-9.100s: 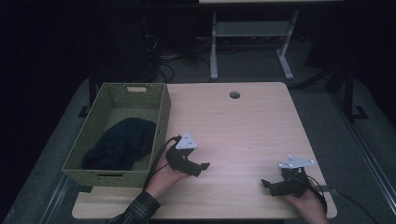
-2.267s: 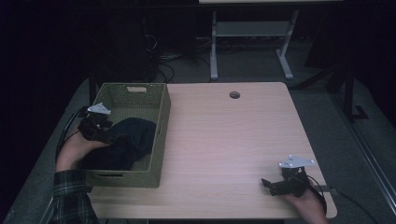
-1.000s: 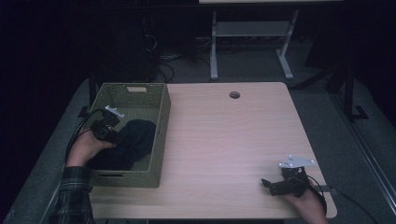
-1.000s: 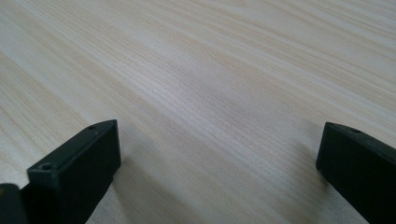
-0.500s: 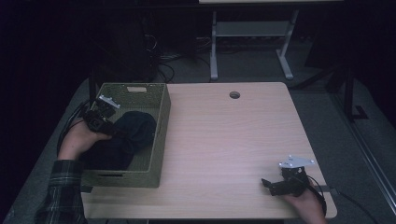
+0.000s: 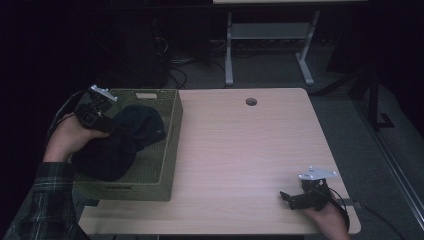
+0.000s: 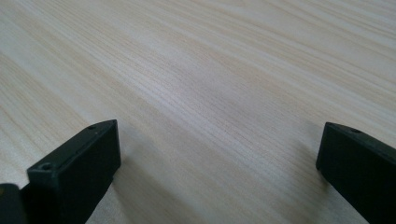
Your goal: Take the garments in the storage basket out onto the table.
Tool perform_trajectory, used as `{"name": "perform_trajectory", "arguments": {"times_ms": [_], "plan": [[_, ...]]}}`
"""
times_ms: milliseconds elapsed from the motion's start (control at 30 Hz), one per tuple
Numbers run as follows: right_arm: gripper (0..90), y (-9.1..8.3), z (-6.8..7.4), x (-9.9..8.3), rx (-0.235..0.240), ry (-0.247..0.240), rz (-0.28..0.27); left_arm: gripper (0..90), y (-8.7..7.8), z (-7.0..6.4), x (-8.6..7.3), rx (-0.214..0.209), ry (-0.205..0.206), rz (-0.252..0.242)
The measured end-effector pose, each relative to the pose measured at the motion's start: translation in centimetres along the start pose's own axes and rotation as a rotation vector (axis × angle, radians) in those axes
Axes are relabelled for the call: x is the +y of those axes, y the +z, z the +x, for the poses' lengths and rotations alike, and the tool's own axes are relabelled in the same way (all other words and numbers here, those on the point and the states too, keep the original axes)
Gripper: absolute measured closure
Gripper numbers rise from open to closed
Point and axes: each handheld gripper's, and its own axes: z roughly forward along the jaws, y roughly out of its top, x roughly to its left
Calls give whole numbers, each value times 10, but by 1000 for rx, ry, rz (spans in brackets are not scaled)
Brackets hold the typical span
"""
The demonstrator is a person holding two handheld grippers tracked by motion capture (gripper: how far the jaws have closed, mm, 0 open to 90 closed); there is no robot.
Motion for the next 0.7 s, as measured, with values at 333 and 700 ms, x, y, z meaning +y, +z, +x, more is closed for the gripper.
{"name": "perform_trajectory", "arguments": {"times_ms": [333,700], "plan": [[0,0,0,0,2,2,1,678,-26,-10,12,5,19,-33],[0,0,0,0,2,2,1,684,-43,-30,35,-33,36,-60]]}}
